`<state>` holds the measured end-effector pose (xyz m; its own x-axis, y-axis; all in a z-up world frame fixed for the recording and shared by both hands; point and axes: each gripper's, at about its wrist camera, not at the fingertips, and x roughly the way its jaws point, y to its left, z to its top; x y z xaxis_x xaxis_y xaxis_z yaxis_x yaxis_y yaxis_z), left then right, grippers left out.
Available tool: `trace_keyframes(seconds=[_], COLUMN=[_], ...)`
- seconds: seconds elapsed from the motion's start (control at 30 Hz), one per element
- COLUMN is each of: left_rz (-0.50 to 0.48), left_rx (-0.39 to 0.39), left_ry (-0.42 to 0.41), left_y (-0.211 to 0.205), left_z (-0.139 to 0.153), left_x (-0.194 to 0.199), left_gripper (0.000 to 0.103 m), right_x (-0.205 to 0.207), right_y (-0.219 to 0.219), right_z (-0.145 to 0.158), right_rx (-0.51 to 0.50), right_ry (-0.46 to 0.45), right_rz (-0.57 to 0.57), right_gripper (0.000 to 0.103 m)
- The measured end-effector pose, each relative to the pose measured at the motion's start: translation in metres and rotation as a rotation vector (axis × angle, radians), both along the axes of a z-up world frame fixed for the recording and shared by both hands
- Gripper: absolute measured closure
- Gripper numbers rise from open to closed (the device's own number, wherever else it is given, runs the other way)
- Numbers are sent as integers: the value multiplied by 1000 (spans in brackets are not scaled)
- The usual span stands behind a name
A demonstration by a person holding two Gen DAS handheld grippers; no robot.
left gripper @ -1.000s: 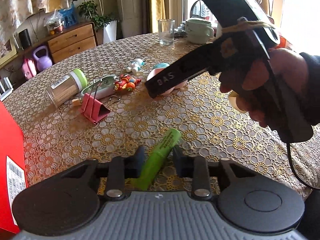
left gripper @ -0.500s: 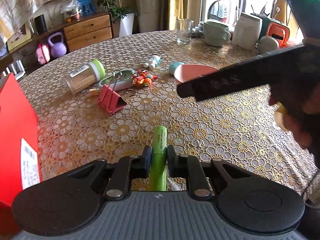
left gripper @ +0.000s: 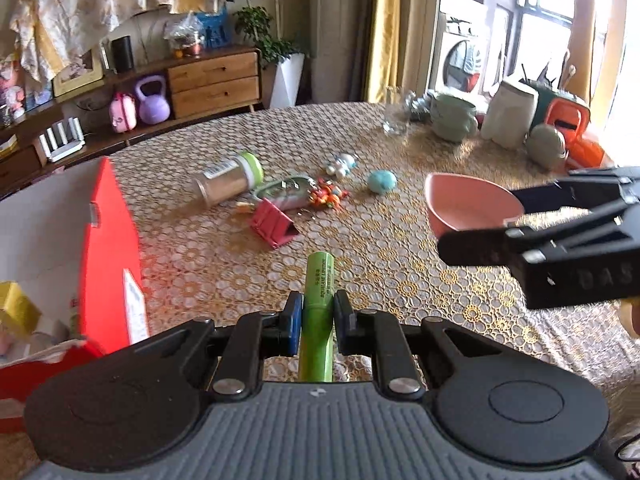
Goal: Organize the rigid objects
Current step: 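Carry green highlighter and pink heart bowl over red box with both tools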
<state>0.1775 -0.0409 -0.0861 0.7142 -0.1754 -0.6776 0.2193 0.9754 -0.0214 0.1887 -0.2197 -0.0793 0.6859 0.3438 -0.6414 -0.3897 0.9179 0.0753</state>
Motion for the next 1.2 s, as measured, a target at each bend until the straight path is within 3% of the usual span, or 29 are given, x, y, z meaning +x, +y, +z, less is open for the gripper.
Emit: trace_keyframes(seconds=[0.53, 1.0, 1.2], left_rz=[110, 242, 320], left_rx=[-45, -46, -8], left_ry=[-40, -74, -79], left_y=[67, 156, 205], left_z=[54, 72, 71], left_x=[-32, -42, -34], left_gripper=[87, 87, 87], right_x=[-32, -28, -19], right_y=[54, 146, 181], right_z=[48, 54, 51], right_rx=[11, -33, -60], right_ry=[-31, -42, -51], right_rz=[93, 230, 263], right_gripper=[28, 28, 28])
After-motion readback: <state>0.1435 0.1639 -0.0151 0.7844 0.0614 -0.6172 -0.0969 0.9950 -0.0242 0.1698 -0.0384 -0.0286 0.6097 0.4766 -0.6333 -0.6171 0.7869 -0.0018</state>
